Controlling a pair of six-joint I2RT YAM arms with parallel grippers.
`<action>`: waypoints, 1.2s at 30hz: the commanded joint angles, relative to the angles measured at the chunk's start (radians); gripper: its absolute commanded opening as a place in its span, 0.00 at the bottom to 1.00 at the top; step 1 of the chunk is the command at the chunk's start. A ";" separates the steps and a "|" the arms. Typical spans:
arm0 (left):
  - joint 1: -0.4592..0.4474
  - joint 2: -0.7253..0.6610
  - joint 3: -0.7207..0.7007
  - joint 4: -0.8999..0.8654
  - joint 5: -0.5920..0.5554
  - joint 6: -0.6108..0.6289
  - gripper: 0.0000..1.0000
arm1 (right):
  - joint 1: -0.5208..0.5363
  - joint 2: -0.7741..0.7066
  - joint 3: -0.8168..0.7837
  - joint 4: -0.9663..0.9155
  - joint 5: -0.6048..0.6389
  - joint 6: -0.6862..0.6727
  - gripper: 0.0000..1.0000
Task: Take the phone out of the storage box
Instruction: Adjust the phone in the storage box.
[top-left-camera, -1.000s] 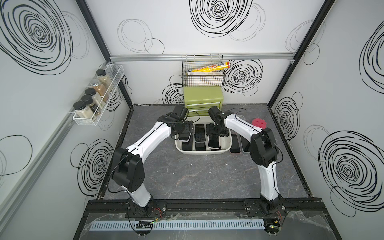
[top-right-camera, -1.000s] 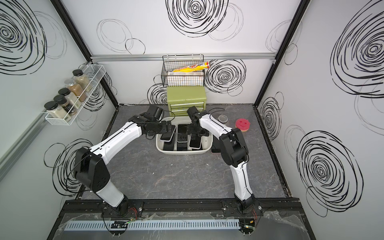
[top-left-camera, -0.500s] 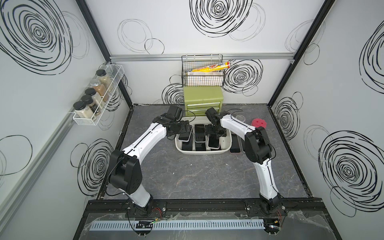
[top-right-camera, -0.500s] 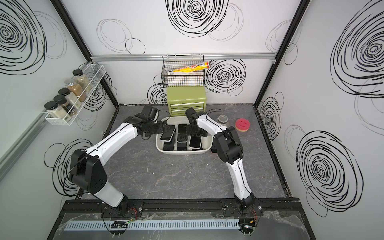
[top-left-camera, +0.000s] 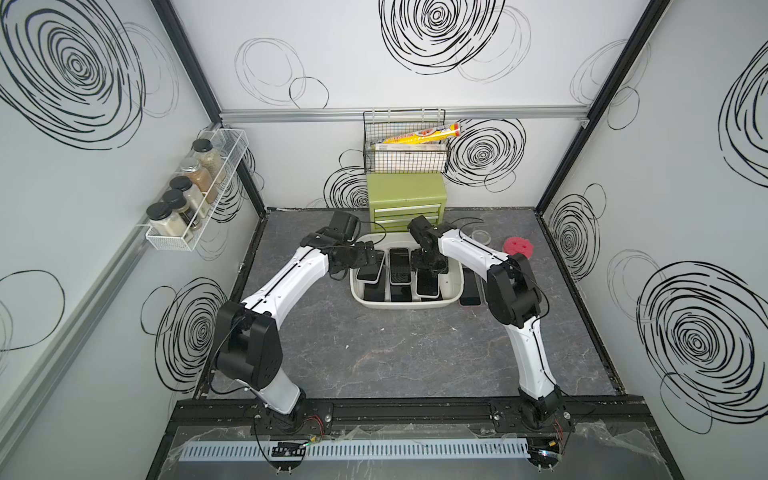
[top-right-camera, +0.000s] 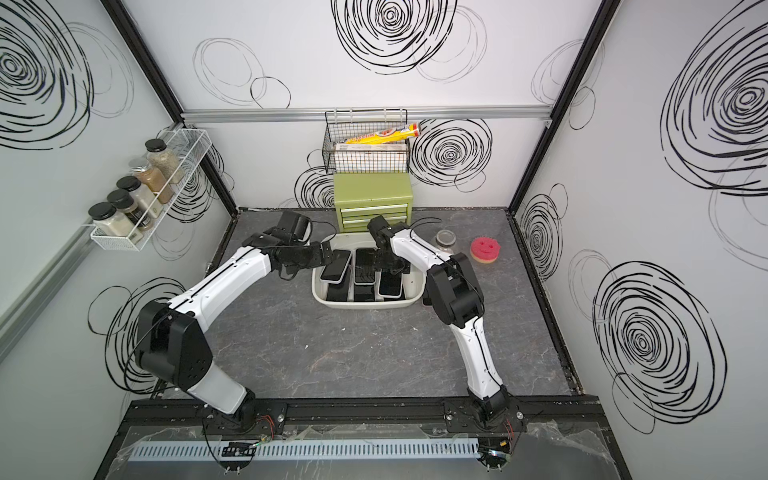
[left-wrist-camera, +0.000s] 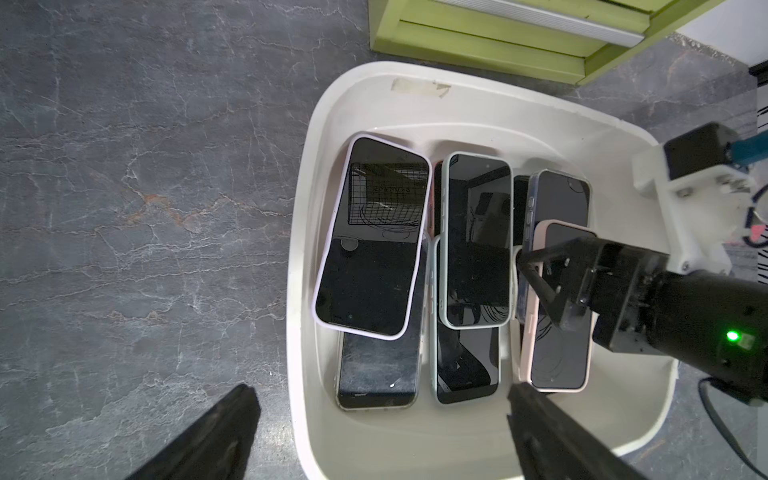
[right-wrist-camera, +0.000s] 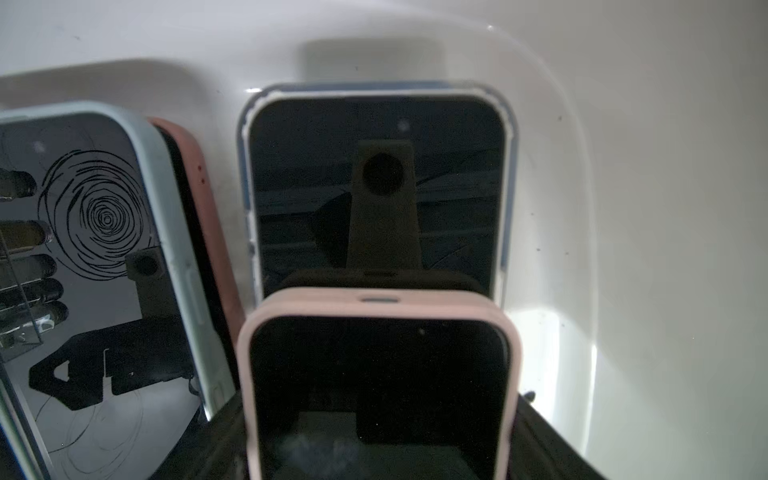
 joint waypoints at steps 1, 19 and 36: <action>0.008 -0.025 -0.005 0.030 0.013 0.017 0.99 | -0.002 -0.065 -0.005 -0.055 0.054 -0.006 0.54; -0.151 -0.198 -0.290 0.449 0.364 -0.126 0.99 | -0.010 -0.150 0.224 -0.194 -0.032 -0.079 0.39; -0.198 0.011 -0.317 0.809 0.432 -0.343 0.99 | -0.012 -0.170 0.218 -0.180 -0.203 -0.095 0.36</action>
